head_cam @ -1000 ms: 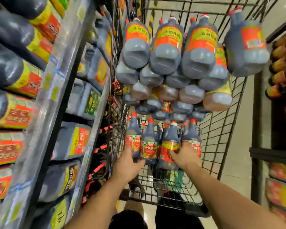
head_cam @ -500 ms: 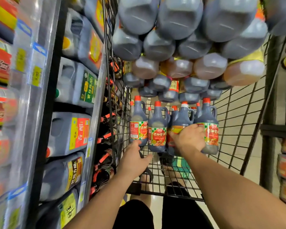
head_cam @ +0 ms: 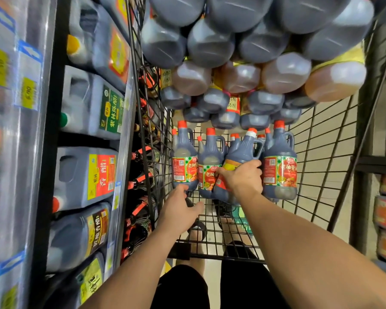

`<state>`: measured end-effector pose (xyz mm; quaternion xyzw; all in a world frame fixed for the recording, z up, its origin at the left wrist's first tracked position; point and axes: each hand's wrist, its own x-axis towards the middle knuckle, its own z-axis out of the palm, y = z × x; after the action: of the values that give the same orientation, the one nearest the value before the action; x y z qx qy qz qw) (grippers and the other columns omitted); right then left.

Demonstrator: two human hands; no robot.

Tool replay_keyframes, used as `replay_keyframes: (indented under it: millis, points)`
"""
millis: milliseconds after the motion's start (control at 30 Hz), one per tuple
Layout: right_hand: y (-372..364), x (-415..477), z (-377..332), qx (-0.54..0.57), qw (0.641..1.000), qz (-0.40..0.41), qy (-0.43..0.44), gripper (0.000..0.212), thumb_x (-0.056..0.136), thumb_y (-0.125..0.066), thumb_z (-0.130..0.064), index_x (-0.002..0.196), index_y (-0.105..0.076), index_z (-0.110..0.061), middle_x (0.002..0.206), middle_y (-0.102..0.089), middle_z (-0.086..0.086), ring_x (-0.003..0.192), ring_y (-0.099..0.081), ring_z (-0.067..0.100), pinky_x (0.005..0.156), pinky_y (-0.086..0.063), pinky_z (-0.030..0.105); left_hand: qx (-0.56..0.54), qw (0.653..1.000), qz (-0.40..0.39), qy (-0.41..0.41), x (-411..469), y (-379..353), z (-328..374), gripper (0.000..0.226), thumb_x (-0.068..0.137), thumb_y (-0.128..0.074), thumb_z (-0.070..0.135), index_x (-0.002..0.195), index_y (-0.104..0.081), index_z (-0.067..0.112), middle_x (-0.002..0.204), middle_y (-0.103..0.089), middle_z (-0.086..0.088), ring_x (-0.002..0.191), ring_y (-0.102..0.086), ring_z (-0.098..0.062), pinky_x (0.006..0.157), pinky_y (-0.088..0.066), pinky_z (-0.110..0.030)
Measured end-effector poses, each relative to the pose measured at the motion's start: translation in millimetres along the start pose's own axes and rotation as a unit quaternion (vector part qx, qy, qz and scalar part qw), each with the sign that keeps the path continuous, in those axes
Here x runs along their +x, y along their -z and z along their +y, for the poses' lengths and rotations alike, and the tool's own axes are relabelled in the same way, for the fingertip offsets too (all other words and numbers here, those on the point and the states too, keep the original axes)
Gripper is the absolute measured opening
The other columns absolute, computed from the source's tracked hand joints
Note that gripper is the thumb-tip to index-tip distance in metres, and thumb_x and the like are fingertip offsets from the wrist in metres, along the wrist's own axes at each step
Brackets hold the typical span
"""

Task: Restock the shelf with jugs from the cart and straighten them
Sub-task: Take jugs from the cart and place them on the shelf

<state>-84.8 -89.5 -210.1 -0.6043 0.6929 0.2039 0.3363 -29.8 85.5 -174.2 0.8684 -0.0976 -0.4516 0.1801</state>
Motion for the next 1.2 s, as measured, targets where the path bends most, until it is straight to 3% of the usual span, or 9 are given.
replay_keyframes:
  millis: [200, 433, 600, 700, 800, 867, 933, 1033, 1200]
  points:
    - [10, 2, 6, 0.042, 0.999, -0.028, 0.020, 0.094, 0.058, -0.084, -0.054, 0.122, -0.031, -0.009, 0.123, -0.057, 0.015, 0.108, -0.060, 0.037, 0.085, -0.051, 0.045, -0.001, 1.000, -0.009, 0.011, 1, -4, 2, 0.065, 0.082, -0.072, 0.040, 0.138, -0.044, 0.022, 0.125, -0.054, 0.000, 0.107, -0.056, -0.016, 0.087, -0.047, -0.031]
    - [39, -18, 26, 0.072, 0.986, -0.017, 0.149, 0.085, 0.052, -0.081, -0.058, 0.112, -0.033, -0.021, 0.113, -0.061, 0.004, 0.102, -0.063, 0.028, 0.083, -0.052, 0.044, -0.024, 0.999, -0.019, 0.013, 0, -7, 15, 0.066, 0.083, -0.073, 0.038, 0.140, -0.043, 0.020, 0.129, -0.056, -0.005, 0.113, -0.057, -0.021, 0.084, -0.045, -0.030]
    - [80, -32, 43, 0.113, 0.963, 0.010, 0.244, 0.096, 0.046, -0.079, -0.060, 0.126, -0.032, -0.033, 0.108, -0.059, -0.014, 0.093, -0.061, 0.012, 0.075, -0.050, 0.033, -0.034, 0.999, -0.011, -0.002, -3, -12, 32, 0.049, 0.082, -0.075, 0.037, 0.122, -0.051, 0.021, 0.095, -0.054, 0.015, 0.086, -0.056, -0.005, 0.070, -0.044, -0.026]
    - [113, -40, 52, 0.134, 0.951, 0.030, 0.277, 0.096, 0.044, -0.074, -0.065, 0.125, -0.028, -0.042, 0.103, -0.057, -0.020, 0.086, -0.058, 0.007, 0.064, -0.044, 0.027, -0.017, 1.000, -0.015, -0.010, 0, -20, 50, 0.036, 0.082, -0.075, 0.038, 0.107, -0.051, 0.025, 0.096, -0.058, 0.012, 0.090, -0.059, -0.012, 0.071, -0.044, -0.026]
    - [146, -46, 58, 0.175, 0.939, 0.037, 0.293, 0.100, 0.045, -0.078, -0.061, 0.129, -0.027, -0.041, 0.114, -0.060, -0.014, 0.099, -0.062, 0.011, 0.078, -0.052, 0.036, -0.055, 0.997, -0.047, -0.014, 7, -38, 75, 0.042, 0.082, -0.076, 0.032, 0.115, -0.054, 0.017, 0.104, -0.066, 0.001, 0.095, -0.064, -0.019, 0.083, -0.052, -0.030]
    - [167, -48, 61, 0.209, 0.928, 0.048, 0.304, 0.100, 0.045, -0.081, -0.057, 0.129, -0.029, -0.040, 0.117, -0.060, -0.014, 0.103, -0.063, 0.012, 0.086, -0.053, 0.041, -0.079, 0.995, -0.051, -0.020, 12, -53, 96, 0.040, 0.083, -0.076, 0.030, 0.110, -0.049, 0.020, 0.091, -0.062, 0.007, 0.079, -0.061, -0.010, 0.064, -0.048, -0.019]
    - [186, -48, 62, 0.232, 0.916, 0.063, 0.320, 0.099, 0.048, -0.085, -0.051, 0.130, -0.032, -0.039, 0.115, -0.059, -0.017, 0.103, -0.063, 0.009, 0.087, -0.054, 0.042, -0.107, 0.992, -0.067, -0.021, 18, -69, 117, 0.040, 0.083, -0.076, 0.030, 0.110, -0.048, 0.023, 0.090, -0.061, 0.008, 0.080, -0.060, -0.012, 0.061, -0.044, -0.019]
    - [210, -42, 64, 0.244, 0.899, 0.091, 0.352, 0.097, 0.050, -0.087, -0.046, 0.130, -0.033, -0.037, 0.117, -0.057, -0.017, 0.103, -0.061, 0.002, 0.087, -0.052, 0.031, -0.170, 0.979, -0.108, -0.024, 28, -98, 143, 0.045, 0.083, -0.077, 0.030, 0.117, -0.051, 0.017, 0.102, -0.070, -0.005, 0.094, -0.067, -0.030, 0.078, -0.057, -0.038]
    - [244, -27, 62, 0.290, 0.871, 0.124, 0.377, 0.094, 0.054, -0.089, -0.039, 0.131, -0.036, -0.030, 0.115, -0.053, -0.029, 0.104, -0.057, -0.009, 0.083, -0.047, 0.012, -0.205, 0.972, -0.116, -0.006, 47, -133, 172, 0.056, 0.082, -0.078, 0.028, 0.125, -0.043, 0.028, 0.104, -0.067, 0.008, 0.096, -0.065, -0.015, 0.065, -0.055, -0.026]
